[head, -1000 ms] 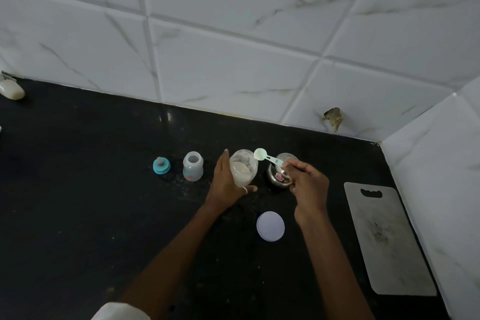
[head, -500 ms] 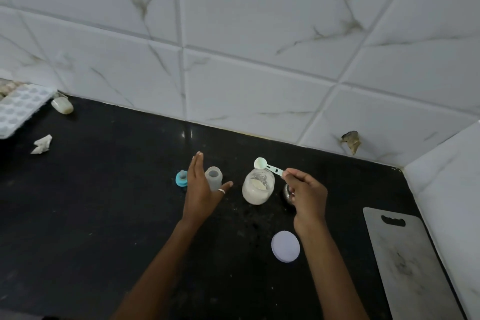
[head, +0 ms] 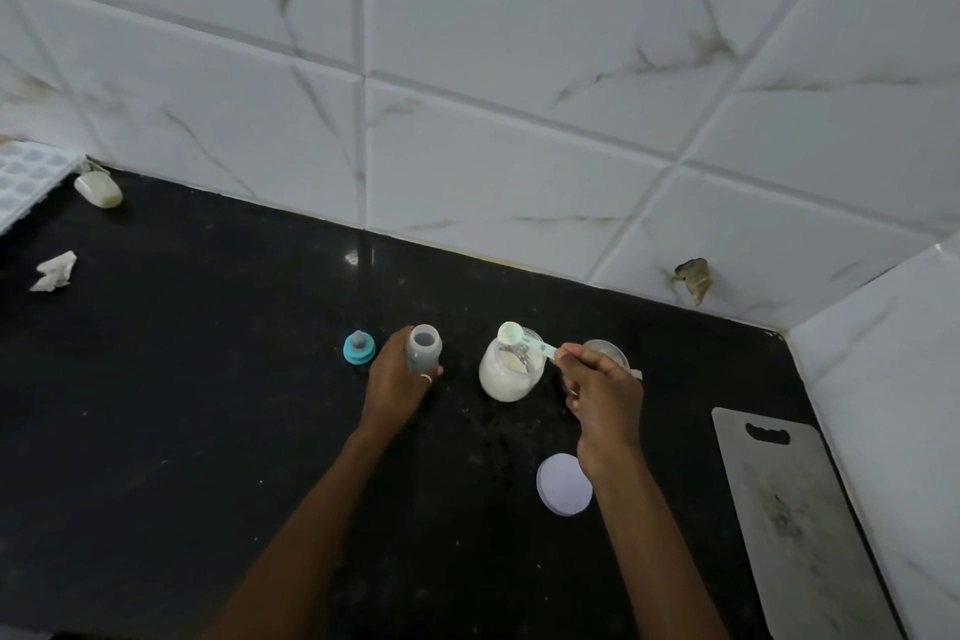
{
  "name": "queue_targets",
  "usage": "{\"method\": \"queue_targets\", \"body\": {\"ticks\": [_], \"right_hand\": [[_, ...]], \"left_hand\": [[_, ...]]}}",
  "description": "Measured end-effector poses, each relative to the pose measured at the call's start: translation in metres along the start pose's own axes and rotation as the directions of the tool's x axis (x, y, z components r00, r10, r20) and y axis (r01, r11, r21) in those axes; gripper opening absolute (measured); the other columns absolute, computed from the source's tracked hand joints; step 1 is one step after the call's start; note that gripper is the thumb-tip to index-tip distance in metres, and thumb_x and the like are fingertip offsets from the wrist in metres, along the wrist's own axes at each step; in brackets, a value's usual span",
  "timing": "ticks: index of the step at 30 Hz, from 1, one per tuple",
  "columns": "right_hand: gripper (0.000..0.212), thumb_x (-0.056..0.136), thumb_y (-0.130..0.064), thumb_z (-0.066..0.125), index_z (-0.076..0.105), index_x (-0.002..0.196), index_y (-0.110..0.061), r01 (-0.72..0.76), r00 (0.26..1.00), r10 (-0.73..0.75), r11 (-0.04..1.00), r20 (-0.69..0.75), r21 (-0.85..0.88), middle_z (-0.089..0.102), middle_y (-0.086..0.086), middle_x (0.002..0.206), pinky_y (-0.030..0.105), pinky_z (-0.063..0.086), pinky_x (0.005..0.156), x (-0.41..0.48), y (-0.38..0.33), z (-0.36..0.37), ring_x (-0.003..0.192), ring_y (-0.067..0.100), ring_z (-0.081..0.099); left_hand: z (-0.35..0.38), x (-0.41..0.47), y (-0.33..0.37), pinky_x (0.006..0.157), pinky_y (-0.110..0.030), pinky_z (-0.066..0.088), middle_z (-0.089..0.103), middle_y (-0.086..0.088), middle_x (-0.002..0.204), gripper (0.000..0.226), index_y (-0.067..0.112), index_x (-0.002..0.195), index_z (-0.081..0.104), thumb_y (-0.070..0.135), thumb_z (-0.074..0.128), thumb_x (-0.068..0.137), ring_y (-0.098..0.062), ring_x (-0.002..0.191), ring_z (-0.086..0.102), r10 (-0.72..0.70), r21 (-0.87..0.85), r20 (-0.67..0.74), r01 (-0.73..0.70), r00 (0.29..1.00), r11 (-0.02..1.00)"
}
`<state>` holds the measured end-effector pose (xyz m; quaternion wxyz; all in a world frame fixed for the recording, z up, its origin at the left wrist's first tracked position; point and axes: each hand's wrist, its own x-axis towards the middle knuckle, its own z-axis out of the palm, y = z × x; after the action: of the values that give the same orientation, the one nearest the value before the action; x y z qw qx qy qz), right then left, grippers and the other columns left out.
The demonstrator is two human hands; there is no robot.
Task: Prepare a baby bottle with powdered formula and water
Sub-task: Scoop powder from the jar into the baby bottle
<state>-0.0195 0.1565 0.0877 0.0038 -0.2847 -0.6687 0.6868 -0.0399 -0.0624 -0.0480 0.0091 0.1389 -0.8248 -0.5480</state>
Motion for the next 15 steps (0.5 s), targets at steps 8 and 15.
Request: {"method": "queue_targets", "body": {"ticks": [8,15], "right_hand": [[0.012,0.085,-0.003,0.076,0.079,0.095,-0.009,0.016,0.999,-0.019,0.997,0.04,0.081,0.069,0.0,0.07,0.02,0.039,0.049,-0.02,-0.037,0.0,0.059,0.007,0.053],[0.012,0.082,0.001,0.075,0.078,0.091,-0.007,0.145,0.98,-0.166,0.974,0.111,0.176,0.073,0.003,0.077,0.019,0.039,0.048,-0.051,-0.112,0.007,0.059,0.006,0.056]], "left_hand": [[-0.023,-0.013,0.061,0.086,-0.027,0.056,0.069,0.009,0.11,0.051,0.023,0.119,0.063,0.018,0.088,0.075,-0.01,0.102,0.066,0.157,-0.022,-0.048,-0.159,0.986,0.987],[-0.053,-0.025,0.154,0.086,-0.025,0.051,0.065,0.011,0.112,0.062,0.02,0.126,0.064,0.034,0.09,0.071,-0.01,0.1,0.062,0.435,0.115,-0.106,-0.424,0.894,0.899]]}}
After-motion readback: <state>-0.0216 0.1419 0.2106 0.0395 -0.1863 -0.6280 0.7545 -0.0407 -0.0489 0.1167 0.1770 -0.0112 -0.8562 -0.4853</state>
